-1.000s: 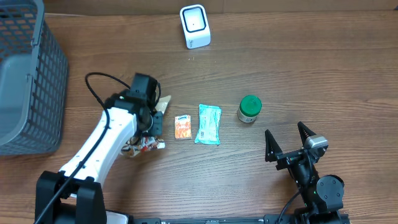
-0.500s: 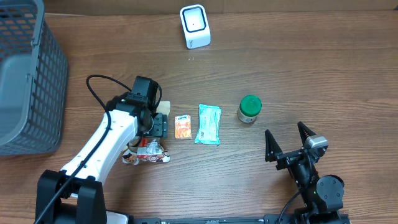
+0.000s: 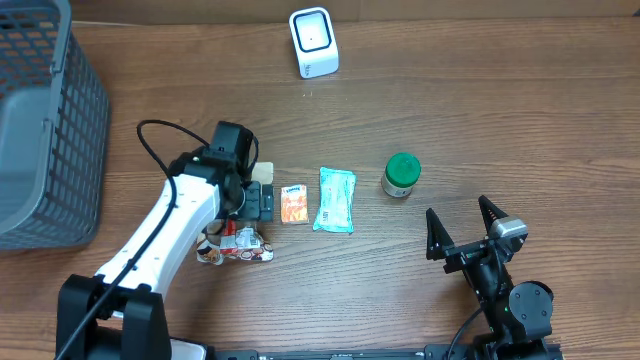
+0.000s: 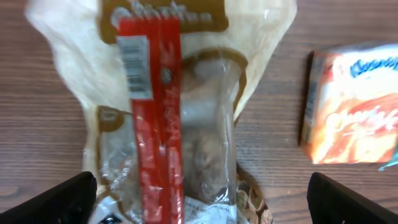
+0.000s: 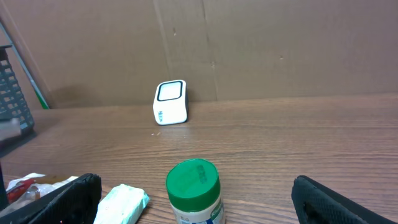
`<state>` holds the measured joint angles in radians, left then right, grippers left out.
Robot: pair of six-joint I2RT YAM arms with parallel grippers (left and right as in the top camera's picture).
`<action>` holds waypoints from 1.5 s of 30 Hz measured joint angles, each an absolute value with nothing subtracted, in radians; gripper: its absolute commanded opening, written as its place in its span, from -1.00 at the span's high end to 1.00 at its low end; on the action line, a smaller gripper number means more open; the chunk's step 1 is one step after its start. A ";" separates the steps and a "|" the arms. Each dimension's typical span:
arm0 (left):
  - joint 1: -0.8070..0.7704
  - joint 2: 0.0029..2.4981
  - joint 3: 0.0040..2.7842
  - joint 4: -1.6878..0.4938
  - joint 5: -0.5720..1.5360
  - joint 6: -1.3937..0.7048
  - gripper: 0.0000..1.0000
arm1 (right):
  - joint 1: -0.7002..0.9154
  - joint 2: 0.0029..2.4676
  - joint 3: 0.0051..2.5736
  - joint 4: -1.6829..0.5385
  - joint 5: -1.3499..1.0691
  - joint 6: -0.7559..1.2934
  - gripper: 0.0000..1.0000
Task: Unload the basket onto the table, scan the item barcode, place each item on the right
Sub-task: 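Carry the held bag to the table left of the Kleenex pack, then lower the bag onto the table and raise the right gripper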
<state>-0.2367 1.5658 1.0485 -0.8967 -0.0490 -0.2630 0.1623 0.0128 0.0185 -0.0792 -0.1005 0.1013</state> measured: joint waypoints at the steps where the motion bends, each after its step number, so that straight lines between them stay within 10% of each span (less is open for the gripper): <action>1: -0.230 1.562 1.071 -0.901 -0.049 -0.263 -0.99 | 0.162 0.013 0.019 -0.079 -0.100 0.101 -1.00; 45: -0.198 1.489 1.239 -0.912 -0.132 -0.263 -0.99 | 0.162 0.013 0.019 -0.076 -0.100 0.101 -1.00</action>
